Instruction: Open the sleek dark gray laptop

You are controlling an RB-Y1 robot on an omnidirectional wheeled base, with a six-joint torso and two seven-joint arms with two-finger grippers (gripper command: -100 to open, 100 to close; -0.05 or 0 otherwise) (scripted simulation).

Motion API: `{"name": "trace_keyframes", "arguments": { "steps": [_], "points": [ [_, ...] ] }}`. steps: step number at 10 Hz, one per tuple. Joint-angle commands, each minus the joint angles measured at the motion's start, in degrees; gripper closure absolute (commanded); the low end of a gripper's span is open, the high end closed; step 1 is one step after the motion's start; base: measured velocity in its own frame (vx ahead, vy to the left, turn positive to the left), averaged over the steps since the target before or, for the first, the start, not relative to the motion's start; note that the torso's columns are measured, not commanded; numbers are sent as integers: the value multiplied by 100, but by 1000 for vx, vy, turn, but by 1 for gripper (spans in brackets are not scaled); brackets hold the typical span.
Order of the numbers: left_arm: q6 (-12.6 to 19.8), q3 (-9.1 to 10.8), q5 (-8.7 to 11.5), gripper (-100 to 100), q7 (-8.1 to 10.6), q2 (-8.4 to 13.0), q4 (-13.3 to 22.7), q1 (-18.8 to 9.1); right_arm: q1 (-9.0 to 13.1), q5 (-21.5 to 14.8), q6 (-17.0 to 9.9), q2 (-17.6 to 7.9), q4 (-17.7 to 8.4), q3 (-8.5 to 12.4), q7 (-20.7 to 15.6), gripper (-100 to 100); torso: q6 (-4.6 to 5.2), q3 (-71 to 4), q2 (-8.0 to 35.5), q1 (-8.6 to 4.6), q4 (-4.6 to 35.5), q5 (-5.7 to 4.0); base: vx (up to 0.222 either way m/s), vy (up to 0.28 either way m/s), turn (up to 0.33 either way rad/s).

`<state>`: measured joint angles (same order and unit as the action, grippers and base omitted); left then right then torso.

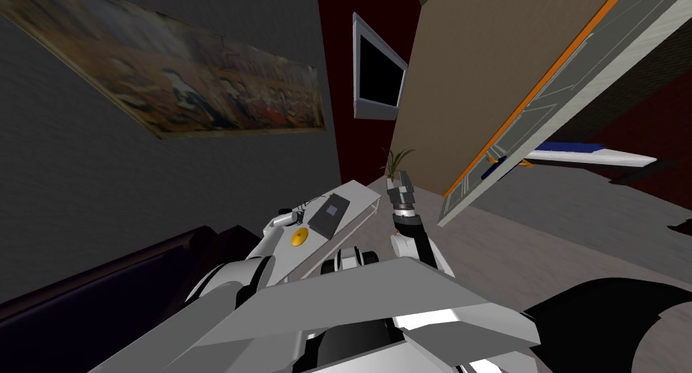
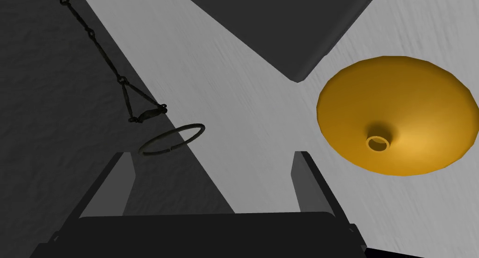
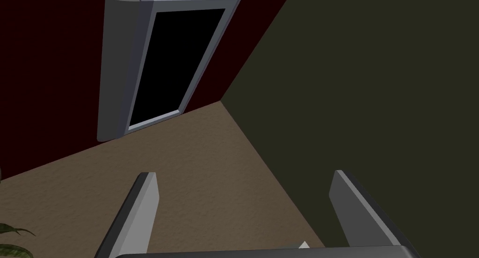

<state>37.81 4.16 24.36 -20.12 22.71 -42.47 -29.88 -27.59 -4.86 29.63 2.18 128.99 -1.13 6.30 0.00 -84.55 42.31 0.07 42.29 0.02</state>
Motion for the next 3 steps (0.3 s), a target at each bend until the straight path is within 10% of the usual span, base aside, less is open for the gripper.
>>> {"name": "trace_keyframes", "arguments": {
  "steps": [1, 3],
  "points": [
    [0, 0, 0, 0, 0, 0, 0, 0, 0, 0, 0, 0, 0, 0, 0, 0, 0, -1, -2, -5, 0, -2, 0, 0, 0],
    [0, 0, 0, 0, 0, 0, 0, 0, 0, 0, 0, 0, 0, 0, 0, 0, 0, -2, -3, -8, -1, -3, 0, 0, 0]
  ]
}}
